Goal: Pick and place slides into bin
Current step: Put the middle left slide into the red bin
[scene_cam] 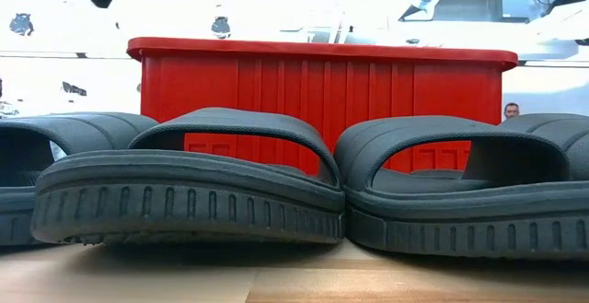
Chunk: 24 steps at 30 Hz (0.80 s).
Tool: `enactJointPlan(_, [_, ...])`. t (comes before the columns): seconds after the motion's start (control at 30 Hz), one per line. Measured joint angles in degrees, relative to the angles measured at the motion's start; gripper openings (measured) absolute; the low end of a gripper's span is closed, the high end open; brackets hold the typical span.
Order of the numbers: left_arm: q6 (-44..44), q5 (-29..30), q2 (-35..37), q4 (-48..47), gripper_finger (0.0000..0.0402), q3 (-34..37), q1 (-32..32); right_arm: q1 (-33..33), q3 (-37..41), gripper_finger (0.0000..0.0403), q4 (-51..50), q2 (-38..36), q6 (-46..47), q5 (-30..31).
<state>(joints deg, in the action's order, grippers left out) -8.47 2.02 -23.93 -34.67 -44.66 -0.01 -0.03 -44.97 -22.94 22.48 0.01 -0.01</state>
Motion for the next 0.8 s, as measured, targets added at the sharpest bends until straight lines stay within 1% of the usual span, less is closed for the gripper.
enactJointPlan(0.17, [0.9, 0.0, -1.6, 15.1, 0.0, 0.0, 0.0, 0.0, 0.0, 0.0, 0.0, 0.0, 0.0, 0.0])
enactJointPlan(0.27, [0.6, 0.1, -3.2, 22.1, 0.0, 0.0, 0.0, 0.0, 0.0, 0.0, 0.0, 0.0, 0.0, 0.0])
enactJointPlan(0.3, [0.0, -0.7, -4.0, 25.2, 0.0, 0.0, 0.0, 0.0, 0.0, 0.0, 0.0, 0.0, 0.0, 0.0])
enactJointPlan(0.37, [-1.3, -5.4, -5.5, 29.7, 0.0, 0.0, 0.0, 0.0, 0.0, 0.0, 0.0, 0.0, 0.0, 0.0])
enactJointPlan(0.5, [-1.2, -20.8, -9.0, 37.8, 0.0, 0.0, -1.6, 0.0, 0.0, 0.0, 0.0, 0.0, 0.0, 0.0])
enactJointPlan(0.53, [0.1, -23.0, -9.9, 39.3, 0.0, 0.0, -2.9, 0.0, 0.0, 0.0, 0.0, 0.0, 0.0, 0.0])
enactJointPlan(0.57, [1.6, -23.8, -10.6, 40.6, 0.0, 0.0, -4.6, 0.0, 0.0, 0.0, 0.0, 0.0, 0.0, 0.0])
enactJointPlan(0.63, [5.4, -23.4, -11.9, 41.6, 0.0, 0.0, -8.9, 0.0, 0.0, 0.0, 0.0, 0.0, 0.0, 0.0])
enactJointPlan(0.67, [7.4, -21.9, -12.4, 42.1, 0.0, 0.0, -11.3, 0.0, 0.0, 0.0, 0.0, 0.0, 0.0, 0.0])
enactJointPlan(0.8, [15.0, -13.1, -14.2, 38.7, 0.0, -0.6, -20.3, 0.0, 0.0, 0.0, 0.0, 0.0, 0.0, 0.0])
